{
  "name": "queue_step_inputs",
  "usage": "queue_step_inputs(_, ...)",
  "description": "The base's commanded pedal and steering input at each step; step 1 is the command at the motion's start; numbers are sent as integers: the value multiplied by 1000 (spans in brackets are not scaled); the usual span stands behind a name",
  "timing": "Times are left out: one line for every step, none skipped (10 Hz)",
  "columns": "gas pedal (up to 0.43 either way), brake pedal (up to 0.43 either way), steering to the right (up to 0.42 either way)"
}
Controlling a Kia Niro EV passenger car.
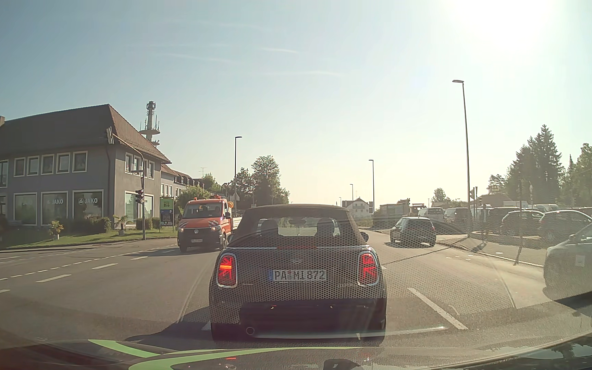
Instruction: Follow the waypoints while adhering to traffic rules and regulations
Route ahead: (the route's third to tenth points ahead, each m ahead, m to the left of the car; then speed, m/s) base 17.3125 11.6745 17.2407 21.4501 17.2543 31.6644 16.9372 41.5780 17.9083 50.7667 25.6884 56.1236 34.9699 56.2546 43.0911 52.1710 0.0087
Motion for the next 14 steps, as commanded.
queue_step_inputs(0,256,0)
queue_step_inputs(0,256,0)
queue_step_inputs(0,256,0)
queue_step_inputs(0,256,0)
queue_step_inputs(0,256,0)
queue_step_inputs(0,256,0)
queue_step_inputs(0,256,0)
queue_step_inputs(0,256,0)
queue_step_inputs(0,256,0)
queue_step_inputs(0,238,0)
queue_step_inputs(0,79,0)
queue_step_inputs(0,0,0)
queue_step_inputs(0,0,0)
queue_step_inputs(0,0,0)
